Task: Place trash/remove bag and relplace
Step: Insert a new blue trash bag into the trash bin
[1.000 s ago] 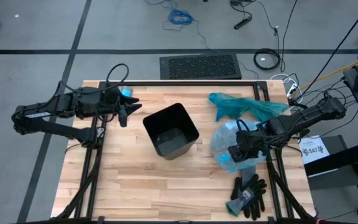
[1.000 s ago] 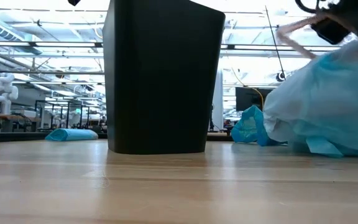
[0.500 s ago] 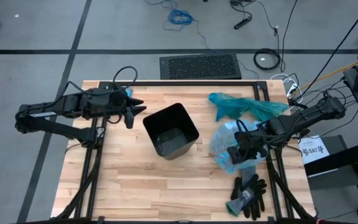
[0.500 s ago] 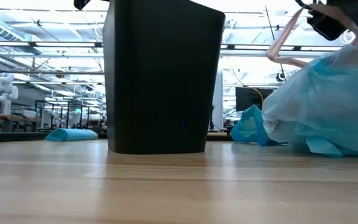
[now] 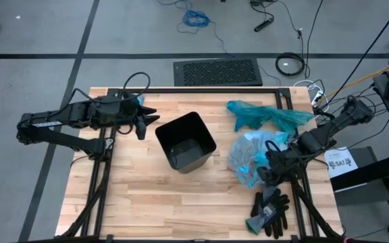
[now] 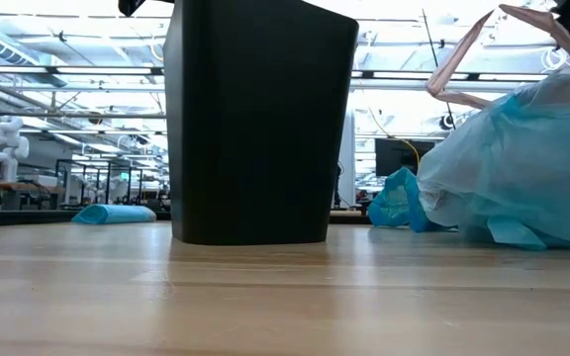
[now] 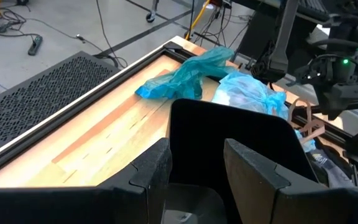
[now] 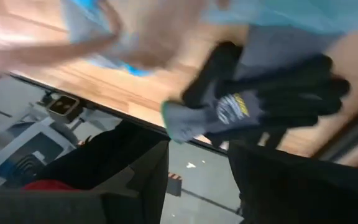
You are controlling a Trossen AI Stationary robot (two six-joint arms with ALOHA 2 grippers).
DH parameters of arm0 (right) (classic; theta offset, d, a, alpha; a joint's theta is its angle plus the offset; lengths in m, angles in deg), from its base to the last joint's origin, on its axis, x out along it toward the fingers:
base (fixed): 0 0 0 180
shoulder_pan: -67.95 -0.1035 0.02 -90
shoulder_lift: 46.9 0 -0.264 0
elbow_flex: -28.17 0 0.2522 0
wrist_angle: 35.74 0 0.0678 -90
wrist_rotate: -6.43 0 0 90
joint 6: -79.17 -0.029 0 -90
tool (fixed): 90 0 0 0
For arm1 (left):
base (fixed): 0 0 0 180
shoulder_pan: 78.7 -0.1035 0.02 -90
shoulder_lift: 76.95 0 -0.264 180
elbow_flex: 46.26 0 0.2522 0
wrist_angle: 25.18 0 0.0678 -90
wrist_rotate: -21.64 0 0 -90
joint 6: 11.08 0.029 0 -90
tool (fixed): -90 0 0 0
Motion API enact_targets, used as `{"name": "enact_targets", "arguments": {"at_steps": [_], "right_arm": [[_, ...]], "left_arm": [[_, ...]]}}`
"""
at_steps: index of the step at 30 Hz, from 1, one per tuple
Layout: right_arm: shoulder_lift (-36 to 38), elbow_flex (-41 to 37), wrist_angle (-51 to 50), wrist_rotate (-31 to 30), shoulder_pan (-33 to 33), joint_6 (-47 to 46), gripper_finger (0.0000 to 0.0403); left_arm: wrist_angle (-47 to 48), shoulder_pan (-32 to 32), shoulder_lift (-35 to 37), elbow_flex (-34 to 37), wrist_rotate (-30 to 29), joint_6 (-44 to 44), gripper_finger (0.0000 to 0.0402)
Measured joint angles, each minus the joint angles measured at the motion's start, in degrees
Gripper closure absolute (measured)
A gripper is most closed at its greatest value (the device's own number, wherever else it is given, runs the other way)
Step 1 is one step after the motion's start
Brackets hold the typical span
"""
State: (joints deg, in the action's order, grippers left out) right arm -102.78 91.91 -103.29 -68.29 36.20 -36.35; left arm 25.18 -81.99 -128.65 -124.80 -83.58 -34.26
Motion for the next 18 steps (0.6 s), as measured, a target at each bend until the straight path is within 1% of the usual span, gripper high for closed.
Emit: {"name": "enact_targets", "arguments": {"at_steps": [5, 8, 10, 12, 13, 15, 18], "right_arm": [[2.2, 0.0, -3.9, -1.1, -3.6, -5.6, 0.0243], [3.6, 0.0, -10.0, -5.0, -4.9, -7.7, 0.0243], [4.6, 0.0, -15.0, -9.0, -5.1, -8.9, 0.0243], [5.6, 0.0, -19.9, -14.9, -5.1, -10.2, 0.0243], [6.0, 0.0, -21.4, -18.8, -5.1, -11.0, 0.0243], [7.2, 0.0, -21.9, -28.6, -5.0, -11.8, 0.0243], [9.3, 0.0, -19.8, -44.1, -4.2, -10.6, 0.0243]], "left_arm": [[0.0, 0.0, 0.0, 0.0, 0.0, 0.0, 0.0249], [0.0, 0.0, 0.0, 0.0, 0.0, 0.0, 0.0249], [0.0, 0.0, 0.0, 0.0, 0.0, -0.1, 0.0249], [0.0, 0.0, 0.0, 0.0, 0.0, 0.0, 0.0249], [0.0, 0.0, 0.0, 0.0, 0.0, 0.0, 0.0249], [0.0, 0.0, 0.0, 0.0, 0.0, -0.1, 0.0249], [0.0, 0.0, 0.0, 0.0, 0.0, -0.1, 0.0249]]}}
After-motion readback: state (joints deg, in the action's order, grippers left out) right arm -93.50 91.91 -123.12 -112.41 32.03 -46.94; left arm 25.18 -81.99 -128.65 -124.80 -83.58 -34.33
